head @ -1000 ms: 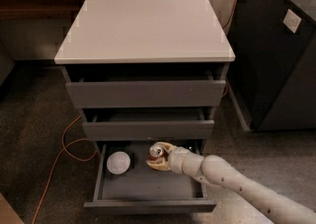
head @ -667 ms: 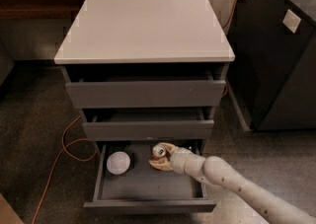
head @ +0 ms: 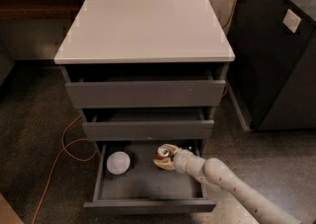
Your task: Place coke can into bottom drawer
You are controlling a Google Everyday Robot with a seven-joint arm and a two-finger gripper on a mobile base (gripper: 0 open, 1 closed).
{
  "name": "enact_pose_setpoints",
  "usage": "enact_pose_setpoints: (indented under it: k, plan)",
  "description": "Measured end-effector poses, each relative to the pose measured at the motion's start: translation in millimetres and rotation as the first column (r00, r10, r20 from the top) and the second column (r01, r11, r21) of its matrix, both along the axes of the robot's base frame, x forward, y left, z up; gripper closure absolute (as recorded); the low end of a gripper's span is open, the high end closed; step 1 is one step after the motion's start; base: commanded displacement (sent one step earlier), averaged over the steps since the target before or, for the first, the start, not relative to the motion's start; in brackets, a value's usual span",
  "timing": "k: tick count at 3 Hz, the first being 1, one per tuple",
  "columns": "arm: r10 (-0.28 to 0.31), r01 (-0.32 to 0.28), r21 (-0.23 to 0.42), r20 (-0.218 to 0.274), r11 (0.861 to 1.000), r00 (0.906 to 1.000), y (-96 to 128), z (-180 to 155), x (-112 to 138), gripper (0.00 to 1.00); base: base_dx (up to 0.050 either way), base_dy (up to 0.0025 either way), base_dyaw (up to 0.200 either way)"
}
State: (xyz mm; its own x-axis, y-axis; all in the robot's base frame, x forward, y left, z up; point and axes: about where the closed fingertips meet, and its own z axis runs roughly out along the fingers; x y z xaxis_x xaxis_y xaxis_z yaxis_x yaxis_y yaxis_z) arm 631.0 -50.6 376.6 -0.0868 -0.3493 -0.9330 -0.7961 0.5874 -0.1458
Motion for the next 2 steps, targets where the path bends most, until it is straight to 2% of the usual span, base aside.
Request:
enact_pose_setpoints:
  k: [2]
  plan:
    - [-0.015,0.017,0.025,-0.074,1.000,0.9971,-4.4,-53.7,17.7,1.00,0.000,0.00000,0.000]
